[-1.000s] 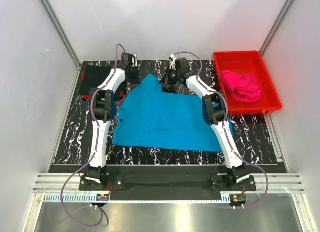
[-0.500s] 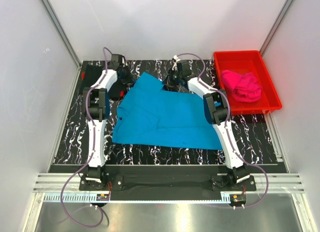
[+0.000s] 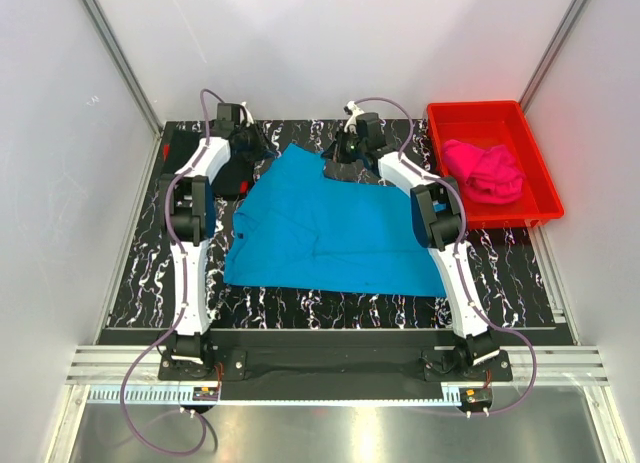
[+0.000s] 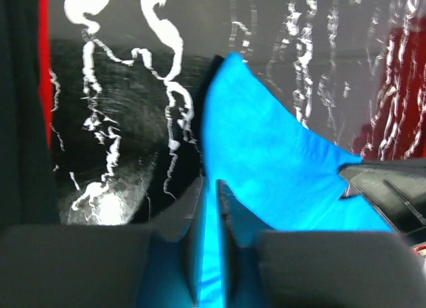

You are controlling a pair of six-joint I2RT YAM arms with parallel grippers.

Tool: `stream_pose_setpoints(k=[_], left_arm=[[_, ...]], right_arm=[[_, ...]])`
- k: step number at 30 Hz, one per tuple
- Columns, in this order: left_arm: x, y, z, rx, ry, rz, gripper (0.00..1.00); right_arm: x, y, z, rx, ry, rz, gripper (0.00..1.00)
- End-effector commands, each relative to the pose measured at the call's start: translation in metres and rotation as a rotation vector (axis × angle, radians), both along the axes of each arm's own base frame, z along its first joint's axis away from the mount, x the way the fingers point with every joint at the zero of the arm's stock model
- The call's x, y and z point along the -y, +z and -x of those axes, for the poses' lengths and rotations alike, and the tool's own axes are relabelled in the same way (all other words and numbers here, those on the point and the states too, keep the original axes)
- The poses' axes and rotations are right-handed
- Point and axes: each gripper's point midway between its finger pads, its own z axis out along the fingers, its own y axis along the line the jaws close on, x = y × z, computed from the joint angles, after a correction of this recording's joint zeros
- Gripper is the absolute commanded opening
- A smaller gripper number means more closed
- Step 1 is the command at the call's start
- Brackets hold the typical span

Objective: Fold and stack the t-shirts
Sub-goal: Fold the tshirt

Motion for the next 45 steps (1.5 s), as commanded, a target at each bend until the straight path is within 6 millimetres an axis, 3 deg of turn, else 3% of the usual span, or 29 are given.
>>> stream_pose_setpoints(k=[1, 9, 14, 17, 19, 20, 22, 24, 26, 27, 31, 33, 34, 35, 37, 39, 41, 42, 44, 45], left_arm=[[0.000, 0.062, -0.006, 0.140, -0.011, 0.007, 0.33], [-0.004, 0.057, -0.005, 0.108, 0.027, -0.003, 0.43], [-0.009, 0.076, 0.007, 0.081, 0.069, -0.004, 0.46], [-0.014, 0.084, 0.021, 0.036, 0.095, -0.024, 0.47], [-0.016, 0.081, 0.031, 0.009, 0.099, -0.038, 0.47], [-0.018, 0.091, 0.036, 0.021, 0.105, -0.044, 0.48], [-0.021, 0.079, 0.050, -0.023, 0.122, -0.056, 0.48], [-0.019, 0.084, 0.061, -0.031, 0.127, -0.054, 0.48], [-0.012, 0.075, 0.076, -0.061, 0.116, -0.061, 0.49], [-0.010, 0.083, 0.081, -0.049, 0.113, -0.073, 0.50], [0.006, 0.082, 0.109, -0.071, 0.084, -0.113, 0.51], [0.003, 0.065, 0.128, -0.125, 0.099, -0.126, 0.51], [0.003, 0.077, 0.132, -0.099, 0.114, -0.113, 0.51], [-0.001, 0.060, 0.147, -0.143, 0.122, -0.123, 0.51], [-0.006, 0.071, 0.157, -0.118, 0.154, -0.119, 0.52], [-0.013, 0.065, 0.169, -0.137, 0.179, -0.131, 0.53], [-0.015, 0.077, 0.178, -0.111, 0.189, -0.122, 0.54], [-0.019, 0.071, 0.187, -0.127, 0.197, -0.123, 0.54], [-0.024, 0.084, 0.193, -0.092, 0.211, -0.117, 0.54], [-0.028, 0.082, 0.199, -0.096, 0.216, -0.119, 0.54]], right_arm=[[-0.011, 0.092, -0.001, 0.190, 0.099, -0.091, 0.00], [-0.036, 0.105, 0.030, 0.191, 0.283, -0.174, 0.00], [-0.051, 0.113, 0.063, 0.201, 0.447, -0.203, 0.00], [-0.053, 0.101, 0.096, 0.157, 0.579, -0.195, 0.01], [-0.047, 0.081, 0.119, 0.088, 0.624, -0.152, 0.01], [-0.045, 0.074, 0.126, 0.080, 0.634, -0.131, 0.01], [-0.036, 0.059, 0.145, 0.061, 0.640, -0.079, 0.01], [-0.032, 0.051, 0.157, 0.063, 0.650, -0.049, 0.01], [-0.025, 0.043, 0.170, 0.045, 0.637, -0.014, 0.02], [-0.022, 0.037, 0.174, 0.048, 0.646, 0.012, 0.04], [-0.011, 0.018, 0.196, -0.017, 0.649, 0.072, 0.25], [-0.008, 0.020, 0.202, -0.005, 0.635, 0.084, 0.33], [-0.003, 0.019, 0.209, -0.009, 0.616, 0.098, 0.42], [-0.003, 0.024, 0.207, -0.001, 0.587, 0.084, 0.47], [0.001, 0.033, 0.202, 0.004, 0.520, 0.091, 0.53], [0.004, 0.041, 0.180, -0.003, 0.378, 0.104, 0.56], [0.002, 0.047, 0.169, -0.036, 0.302, 0.076, 0.57], [0.002, 0.049, 0.154, -0.038, 0.242, 0.088, 0.57], [0.003, 0.044, 0.144, -0.099, 0.157, 0.084, 0.57], [0.006, 0.041, 0.129, -0.100, 0.092, 0.106, 0.58]])
